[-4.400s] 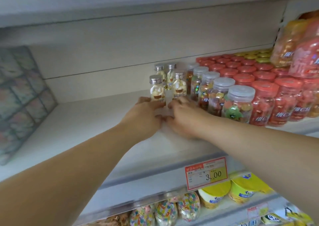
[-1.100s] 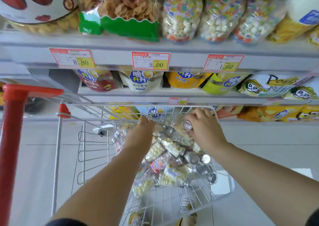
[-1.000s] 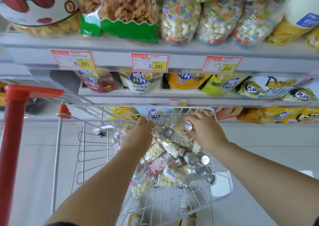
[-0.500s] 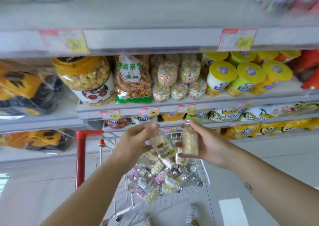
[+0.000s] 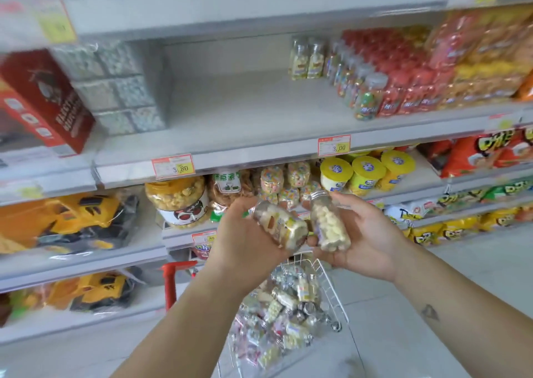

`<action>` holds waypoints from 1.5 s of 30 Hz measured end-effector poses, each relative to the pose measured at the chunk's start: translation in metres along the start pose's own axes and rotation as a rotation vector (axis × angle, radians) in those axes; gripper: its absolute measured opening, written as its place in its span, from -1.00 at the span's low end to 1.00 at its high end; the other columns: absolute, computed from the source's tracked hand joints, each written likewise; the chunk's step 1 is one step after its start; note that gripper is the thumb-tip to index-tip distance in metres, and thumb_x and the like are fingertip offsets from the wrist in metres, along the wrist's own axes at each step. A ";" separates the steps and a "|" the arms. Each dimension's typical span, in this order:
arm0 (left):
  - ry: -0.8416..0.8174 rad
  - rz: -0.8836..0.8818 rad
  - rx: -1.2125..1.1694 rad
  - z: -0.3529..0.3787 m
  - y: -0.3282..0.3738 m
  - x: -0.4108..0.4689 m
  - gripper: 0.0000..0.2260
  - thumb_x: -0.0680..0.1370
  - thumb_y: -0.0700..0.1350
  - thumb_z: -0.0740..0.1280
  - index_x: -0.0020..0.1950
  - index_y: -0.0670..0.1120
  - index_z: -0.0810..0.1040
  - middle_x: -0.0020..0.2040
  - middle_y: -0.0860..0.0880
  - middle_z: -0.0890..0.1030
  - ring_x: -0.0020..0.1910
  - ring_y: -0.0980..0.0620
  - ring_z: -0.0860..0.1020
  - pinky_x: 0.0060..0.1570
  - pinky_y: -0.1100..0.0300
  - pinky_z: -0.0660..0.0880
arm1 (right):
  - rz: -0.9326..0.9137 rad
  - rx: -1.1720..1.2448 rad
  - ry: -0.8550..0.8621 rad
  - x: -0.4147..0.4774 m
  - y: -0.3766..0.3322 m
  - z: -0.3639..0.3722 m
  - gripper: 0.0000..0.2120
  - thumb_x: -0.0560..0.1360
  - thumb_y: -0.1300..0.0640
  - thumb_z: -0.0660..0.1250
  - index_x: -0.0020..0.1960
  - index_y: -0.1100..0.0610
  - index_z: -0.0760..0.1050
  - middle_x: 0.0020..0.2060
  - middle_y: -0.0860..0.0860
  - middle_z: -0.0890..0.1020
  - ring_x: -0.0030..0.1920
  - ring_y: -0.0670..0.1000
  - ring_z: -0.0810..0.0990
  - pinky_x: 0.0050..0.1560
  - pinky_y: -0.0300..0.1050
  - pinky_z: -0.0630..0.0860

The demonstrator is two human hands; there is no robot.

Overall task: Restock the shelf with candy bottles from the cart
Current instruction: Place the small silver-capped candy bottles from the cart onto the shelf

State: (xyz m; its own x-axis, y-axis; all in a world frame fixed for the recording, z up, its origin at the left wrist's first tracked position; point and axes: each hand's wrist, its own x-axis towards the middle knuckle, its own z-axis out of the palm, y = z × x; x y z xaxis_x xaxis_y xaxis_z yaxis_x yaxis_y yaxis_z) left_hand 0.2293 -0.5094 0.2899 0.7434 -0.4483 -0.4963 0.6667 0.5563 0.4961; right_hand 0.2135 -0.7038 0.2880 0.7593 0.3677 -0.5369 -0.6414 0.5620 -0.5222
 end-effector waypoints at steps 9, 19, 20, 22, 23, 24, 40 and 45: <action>-0.069 0.293 0.314 0.046 0.026 0.024 -0.79 0.56 -0.26 0.29 0.18 -0.26 0.47 0.01 -0.19 0.61 -0.02 -0.09 0.62 -0.05 0.10 0.61 | -0.212 -0.122 -0.042 0.005 -0.070 0.001 -0.77 0.44 0.19 0.32 0.07 0.25 0.54 -0.12 0.19 0.63 -0.15 0.14 0.65 -0.09 0.09 0.65; 0.326 0.765 0.896 0.085 0.086 0.124 -0.58 0.50 -0.27 0.44 0.31 0.00 0.47 0.03 0.07 0.61 -0.02 0.07 0.63 -0.01 0.08 0.59 | -0.916 -1.095 0.542 0.114 -0.173 0.009 -0.53 0.41 -0.03 0.52 0.20 0.16 0.49 -0.16 -0.09 0.59 -0.14 0.04 0.64 -0.08 -0.03 0.59; 0.346 0.773 0.926 0.084 0.091 0.132 -0.55 0.50 -0.26 0.44 0.34 0.02 0.45 0.06 0.08 0.61 0.01 0.03 0.63 0.04 0.00 0.60 | -0.915 -1.139 0.567 0.123 -0.178 0.008 -0.50 0.40 -0.05 0.52 0.22 0.16 0.47 -0.15 -0.07 0.59 -0.14 0.06 0.65 -0.08 0.03 0.60; 0.380 0.777 0.970 0.081 0.101 0.145 -0.52 0.50 -0.26 0.44 0.35 0.06 0.43 0.09 0.08 0.60 0.05 0.00 0.63 0.08 -0.03 0.59 | -0.874 -1.221 0.610 0.139 -0.186 0.007 -0.46 0.39 -0.10 0.53 0.22 0.16 0.45 -0.11 -0.01 0.60 -0.15 0.06 0.64 -0.10 0.03 0.59; 0.393 0.786 1.000 0.080 0.105 0.150 -0.53 0.50 -0.26 0.44 0.33 0.08 0.43 0.09 0.08 0.60 0.05 0.01 0.62 0.06 0.01 0.59 | -0.856 -1.243 0.629 0.144 -0.188 0.007 -0.45 0.37 -0.13 0.53 0.19 0.15 0.44 -0.08 0.01 0.60 -0.16 0.06 0.63 -0.11 0.05 0.60; 0.395 0.799 1.025 0.080 0.108 0.155 -0.54 0.50 -0.27 0.43 0.30 0.10 0.43 0.08 0.07 0.60 0.04 0.01 0.62 0.01 0.05 0.60 | -0.847 -1.268 0.658 0.148 -0.190 0.006 -0.44 0.36 -0.16 0.53 0.17 0.13 0.43 -0.06 0.02 0.60 -0.15 0.06 0.62 -0.13 0.05 0.60; 0.308 0.734 1.292 0.080 0.112 0.206 -0.49 0.45 -0.20 0.51 0.32 0.00 0.39 0.20 0.03 0.52 0.18 -0.01 0.56 0.19 0.01 0.53 | -0.974 -1.400 0.639 0.102 -0.157 -0.021 -0.60 0.49 0.08 0.45 0.24 0.17 0.39 0.12 0.01 0.41 0.04 0.00 0.49 0.03 -0.21 0.40; 0.409 0.793 1.728 0.062 0.092 0.161 -0.79 0.56 -0.04 0.37 0.19 0.01 0.52 0.32 0.03 0.41 0.01 0.03 0.56 0.06 0.11 0.48 | -0.904 -1.897 0.444 0.098 -0.150 -0.029 -0.75 0.60 0.09 0.25 0.24 0.10 0.52 0.18 -0.02 0.57 0.30 0.04 0.40 0.27 -0.02 0.38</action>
State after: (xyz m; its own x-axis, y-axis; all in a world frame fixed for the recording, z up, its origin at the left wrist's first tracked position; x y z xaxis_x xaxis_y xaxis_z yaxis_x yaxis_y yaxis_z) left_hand 0.4133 -0.5738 0.2994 0.9689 -0.1751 0.1746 -0.2451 -0.7743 0.5835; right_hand 0.3810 -0.7739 0.2945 0.9527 0.1827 0.2430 0.2647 -0.8917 -0.3672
